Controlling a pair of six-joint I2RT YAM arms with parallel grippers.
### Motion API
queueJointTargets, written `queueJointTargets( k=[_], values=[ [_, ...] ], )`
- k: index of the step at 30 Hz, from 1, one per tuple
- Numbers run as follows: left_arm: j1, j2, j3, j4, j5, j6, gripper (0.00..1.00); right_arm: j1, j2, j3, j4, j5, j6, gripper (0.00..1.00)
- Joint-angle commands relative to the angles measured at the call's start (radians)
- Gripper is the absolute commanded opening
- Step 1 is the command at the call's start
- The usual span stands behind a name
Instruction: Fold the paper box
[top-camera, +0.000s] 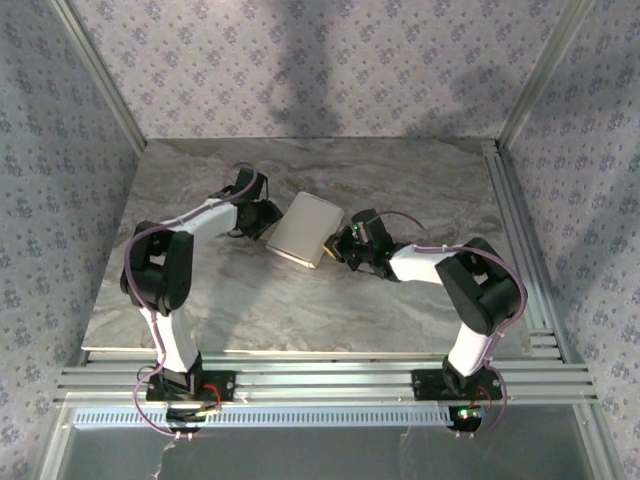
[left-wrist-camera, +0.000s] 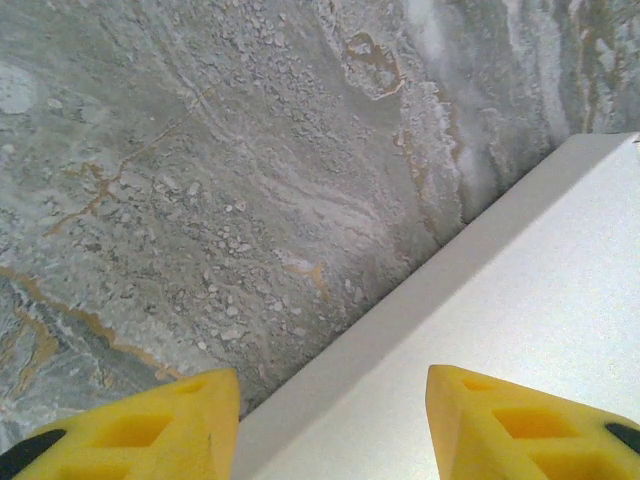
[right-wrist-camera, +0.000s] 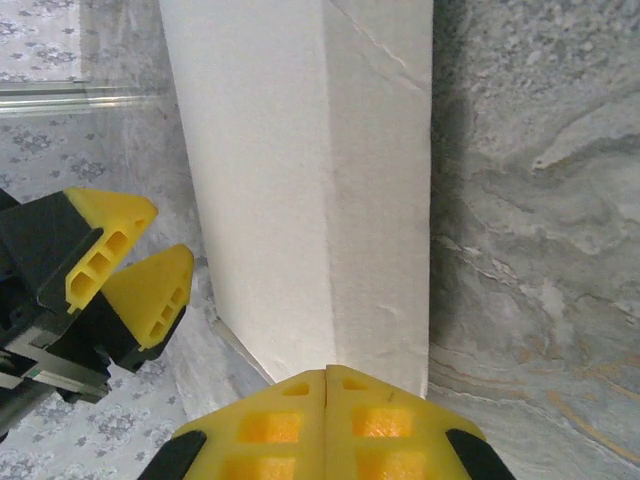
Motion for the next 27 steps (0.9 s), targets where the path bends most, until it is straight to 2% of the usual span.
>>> queueJointTargets(
  k=[1, 4, 9, 12, 17, 27],
  values=[
    [0.010, 0.035, 0.022, -0.051, 0.029, 0.037, 0.52, 0.007, 0.030, 0.014, -0.009, -0.011, -0.007, 0.01],
    [0.014, 0.014, 0.003, -0.052, 0.005, 0.041, 0.52, 0.014, 0.029, -0.019, 0.040, 0.007, 0.007, 0.01],
    [0.016, -0.060, -0.038, -0.055, -0.043, 0.057, 0.52, 0.042, 0.004, -0.029, -0.008, 0.016, -0.025, 0.00],
    [0.016, -0.035, -0.029, -0.074, -0.018, 0.071, 0.50, 0.083, 0.005, -0.064, 0.026, 0.023, -0.001, 0.00],
    [0.016, 0.005, -0.067, -0.007, 0.034, 0.055, 0.48, 0.104, 0.009, -0.091, 0.036, 0.048, 0.009, 0.00],
    [0.007, 0.063, -0.082, 0.044, 0.078, 0.038, 0.46, 0.076, 0.130, 0.018, 0.054, -0.001, -0.021, 0.00]
  ],
)
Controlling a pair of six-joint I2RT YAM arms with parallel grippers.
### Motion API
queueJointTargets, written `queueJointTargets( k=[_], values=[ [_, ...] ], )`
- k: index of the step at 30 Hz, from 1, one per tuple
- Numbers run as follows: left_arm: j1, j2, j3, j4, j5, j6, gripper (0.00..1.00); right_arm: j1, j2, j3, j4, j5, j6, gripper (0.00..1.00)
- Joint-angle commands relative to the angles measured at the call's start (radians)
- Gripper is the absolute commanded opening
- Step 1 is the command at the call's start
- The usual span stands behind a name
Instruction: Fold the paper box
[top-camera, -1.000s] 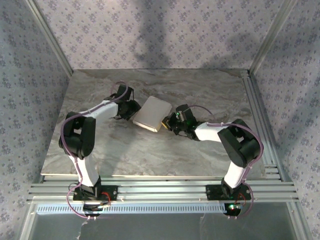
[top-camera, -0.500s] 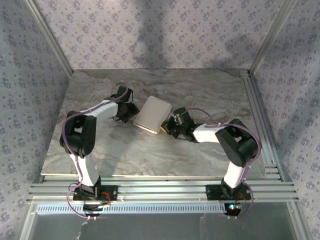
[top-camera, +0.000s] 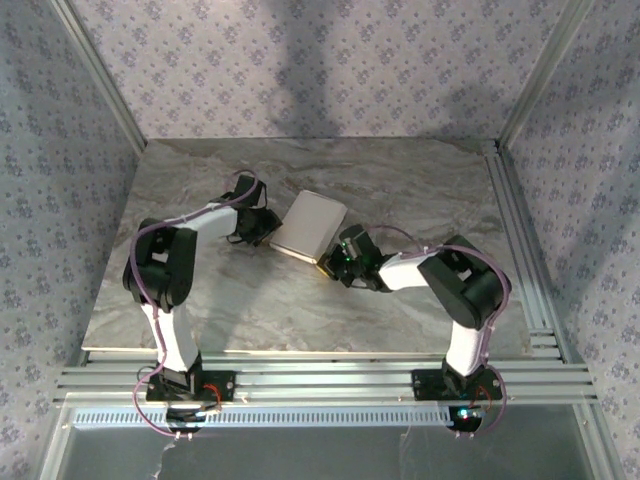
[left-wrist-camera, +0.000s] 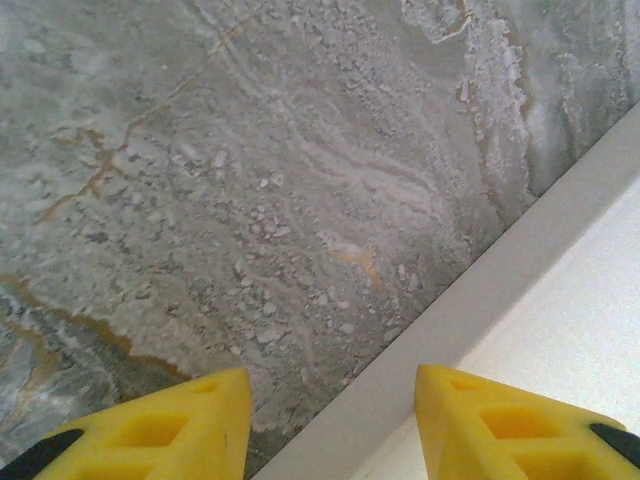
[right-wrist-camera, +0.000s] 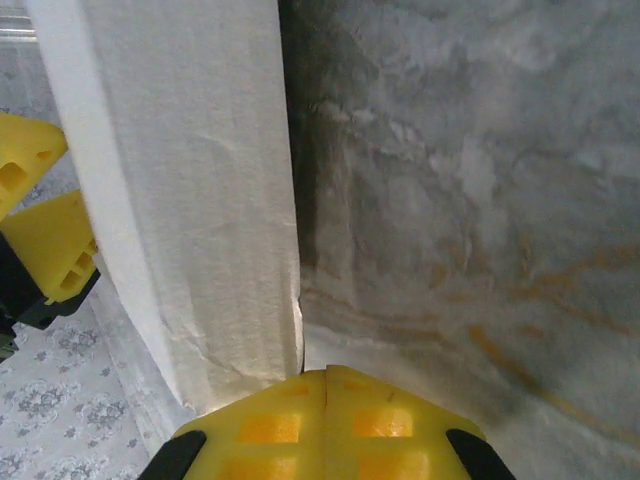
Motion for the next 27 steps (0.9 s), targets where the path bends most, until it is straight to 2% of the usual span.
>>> queueJointTargets(
  k=[1, 13, 16, 18, 23, 27],
  values=[
    [-0.006, 0.043, -0.024, -0.015, 0.023, -0.004, 0.46, -0.006, 0.047, 0.059, 0.021, -0.023, -0.017, 0.00],
    [-0.027, 0.035, -0.028, 0.000, 0.032, -0.022, 0.45, 0.008, 0.136, 0.211, -0.010, -0.066, -0.020, 0.00],
    [-0.020, 0.013, -0.033, -0.018, 0.001, -0.013, 0.46, 0.007, 0.142, 0.216, -0.011, -0.093, -0.025, 0.00],
    [-0.004, -0.015, -0.038, -0.037, -0.029, -0.011, 0.49, 0.012, 0.127, 0.200, -0.022, -0.104, -0.023, 0.00],
    [0.041, -0.089, -0.027, -0.057, -0.058, -0.002, 0.52, 0.020, -0.053, 0.036, -0.049, -0.013, -0.016, 0.22],
    [0.050, -0.096, 0.037, -0.121, -0.071, 0.026, 0.54, -0.009, -0.197, 0.004, -0.166, 0.008, -0.078, 0.32]
  ],
)
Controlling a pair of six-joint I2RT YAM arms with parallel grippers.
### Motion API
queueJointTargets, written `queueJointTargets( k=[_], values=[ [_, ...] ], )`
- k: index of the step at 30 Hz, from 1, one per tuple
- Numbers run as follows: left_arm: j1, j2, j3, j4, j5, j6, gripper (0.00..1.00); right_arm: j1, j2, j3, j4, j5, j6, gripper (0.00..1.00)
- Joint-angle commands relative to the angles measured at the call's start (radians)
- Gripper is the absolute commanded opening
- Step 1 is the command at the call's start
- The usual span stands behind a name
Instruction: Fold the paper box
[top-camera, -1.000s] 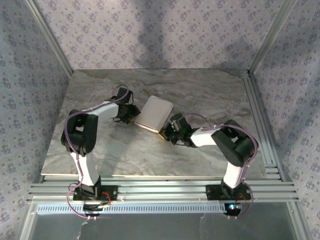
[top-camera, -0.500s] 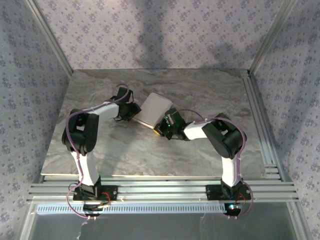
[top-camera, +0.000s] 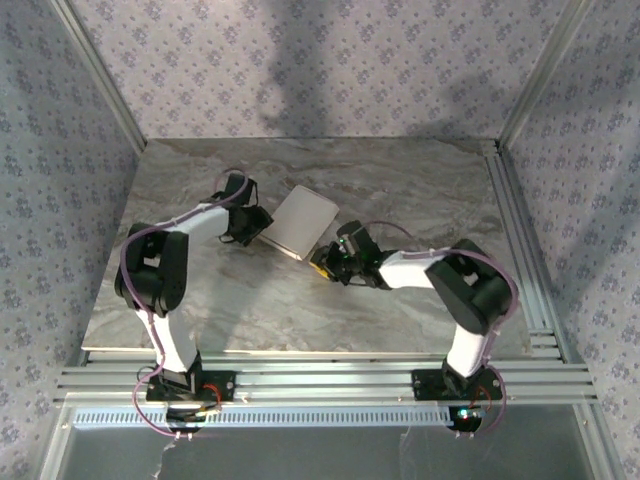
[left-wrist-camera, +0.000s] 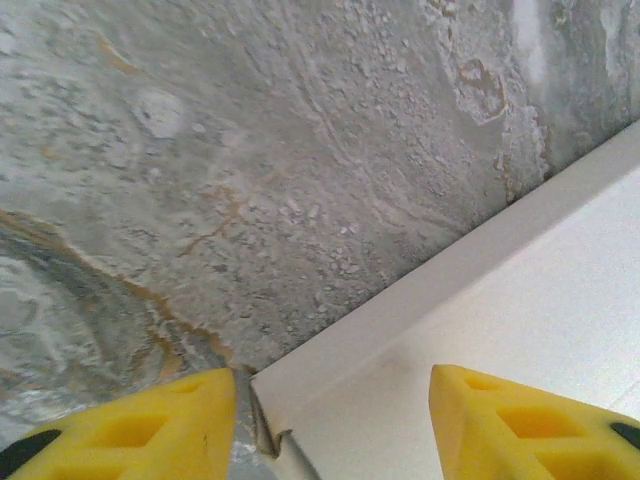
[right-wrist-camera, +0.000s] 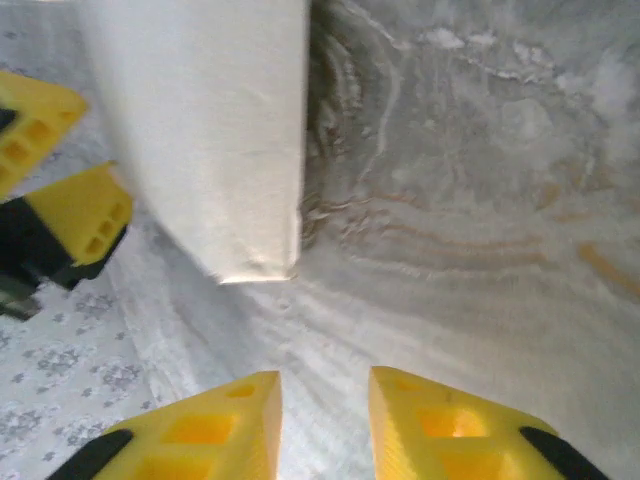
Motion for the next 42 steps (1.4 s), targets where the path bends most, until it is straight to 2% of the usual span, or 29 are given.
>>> queueJointTargets(
  k=[1, 4, 8, 18, 29, 36, 38, 42],
  values=[
    [0.009, -0.035, 0.064, -0.084, -0.020, 0.038, 0.54, -0.034, -0.122, -0.014, -0.089, 0.043, -0.065, 0.33],
    [0.023, -0.010, 0.091, -0.091, 0.012, 0.043, 0.54, -0.077, -0.160, 0.012, -0.160, 0.039, -0.106, 0.37],
    [0.035, 0.039, 0.137, -0.101, 0.037, 0.060, 0.53, -0.119, -0.104, 0.102, -0.183, 0.002, -0.123, 0.38],
    [0.043, 0.135, 0.193, -0.104, 0.093, 0.080, 0.51, -0.067, 0.138, 0.306, -0.181, -0.027, -0.081, 0.39],
    [0.030, 0.163, 0.171, -0.077, 0.106, 0.080, 0.50, -0.044, 0.214, 0.328, -0.181, -0.017, -0.066, 0.37],
    [0.021, 0.162, 0.155, -0.064, 0.111, 0.073, 0.49, -0.043, 0.244, 0.356, -0.169, -0.020, -0.059, 0.32],
    [0.019, 0.161, 0.148, -0.057, 0.113, 0.069, 0.49, -0.040, 0.250, 0.361, -0.170, -0.018, -0.059, 0.28],
    [0.015, 0.156, 0.130, -0.041, 0.121, 0.063, 0.49, -0.038, 0.262, 0.367, -0.166, -0.017, -0.052, 0.28]
  ],
)
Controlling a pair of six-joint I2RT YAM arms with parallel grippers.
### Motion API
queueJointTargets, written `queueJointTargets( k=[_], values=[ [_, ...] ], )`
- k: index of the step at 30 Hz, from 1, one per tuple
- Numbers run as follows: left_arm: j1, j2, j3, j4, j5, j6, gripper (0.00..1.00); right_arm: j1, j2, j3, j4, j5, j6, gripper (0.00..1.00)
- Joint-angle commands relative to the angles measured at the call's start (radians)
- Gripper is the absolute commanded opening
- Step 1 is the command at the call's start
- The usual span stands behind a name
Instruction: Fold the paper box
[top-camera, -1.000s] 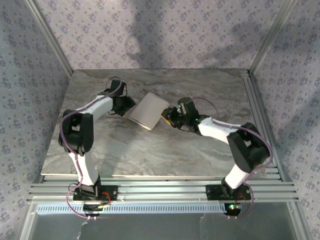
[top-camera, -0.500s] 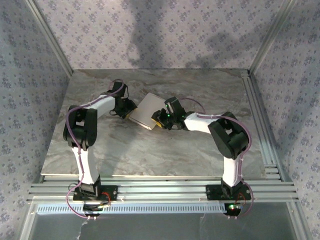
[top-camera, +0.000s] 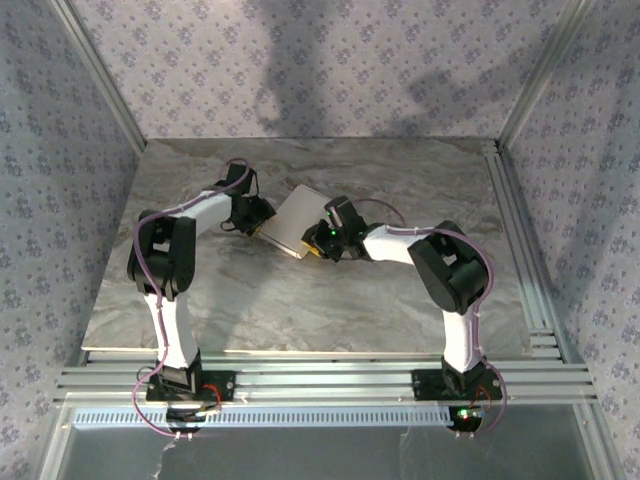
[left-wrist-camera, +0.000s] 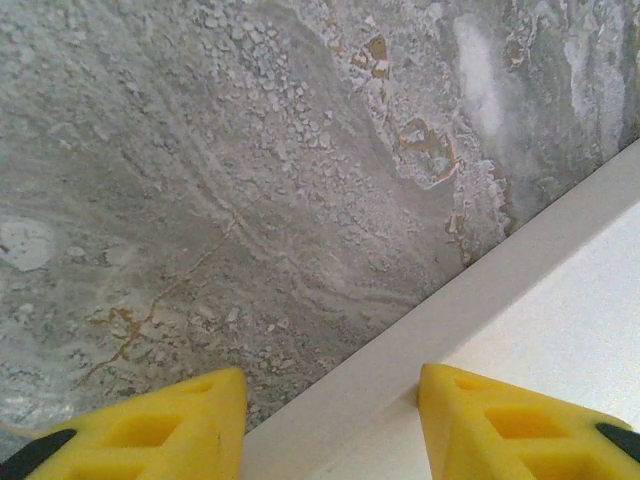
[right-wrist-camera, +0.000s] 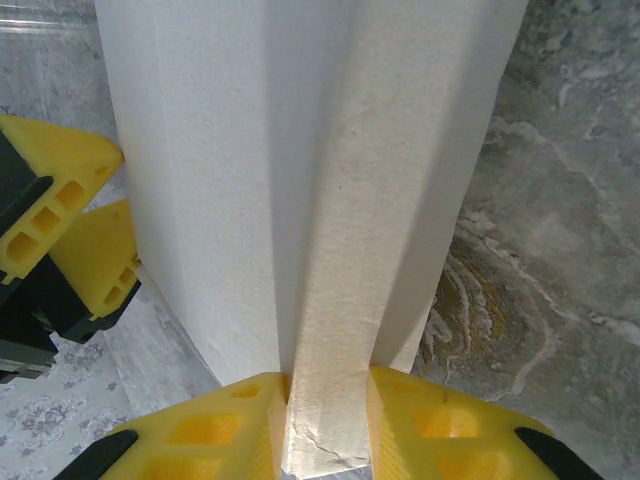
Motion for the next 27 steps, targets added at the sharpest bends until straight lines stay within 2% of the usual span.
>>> queueJointTargets(
  k=[1, 9, 12, 17, 19, 23, 27],
  values=[
    [-0.018, 0.009, -0.029, -0.011, 0.026, -0.005, 0.49, 0.007, 0.030, 0.029, 0.013, 0.001, 0.018, 0.28],
    [-0.039, 0.004, -0.090, 0.041, 0.040, -0.035, 0.47, 0.004, 0.042, 0.040, 0.032, 0.009, 0.028, 0.28],
    [-0.046, 0.003, -0.112, 0.058, 0.040, -0.044, 0.46, 0.003, 0.045, 0.037, 0.042, 0.009, 0.029, 0.33],
    [-0.048, -0.006, -0.140, 0.077, 0.046, -0.057, 0.46, -0.005, 0.038, 0.024, 0.052, 0.017, 0.035, 0.33],
    [-0.050, -0.015, -0.147, 0.085, 0.049, -0.061, 0.46, -0.007, 0.037, 0.023, 0.054, 0.019, 0.035, 0.31],
    [-0.054, -0.029, -0.148, 0.082, 0.049, -0.063, 0.45, -0.007, 0.037, 0.025, 0.055, 0.019, 0.038, 0.17],
    [-0.059, -0.036, -0.147, 0.080, 0.050, -0.063, 0.45, -0.007, 0.041, 0.025, 0.055, 0.020, 0.041, 0.11]
  ],
)
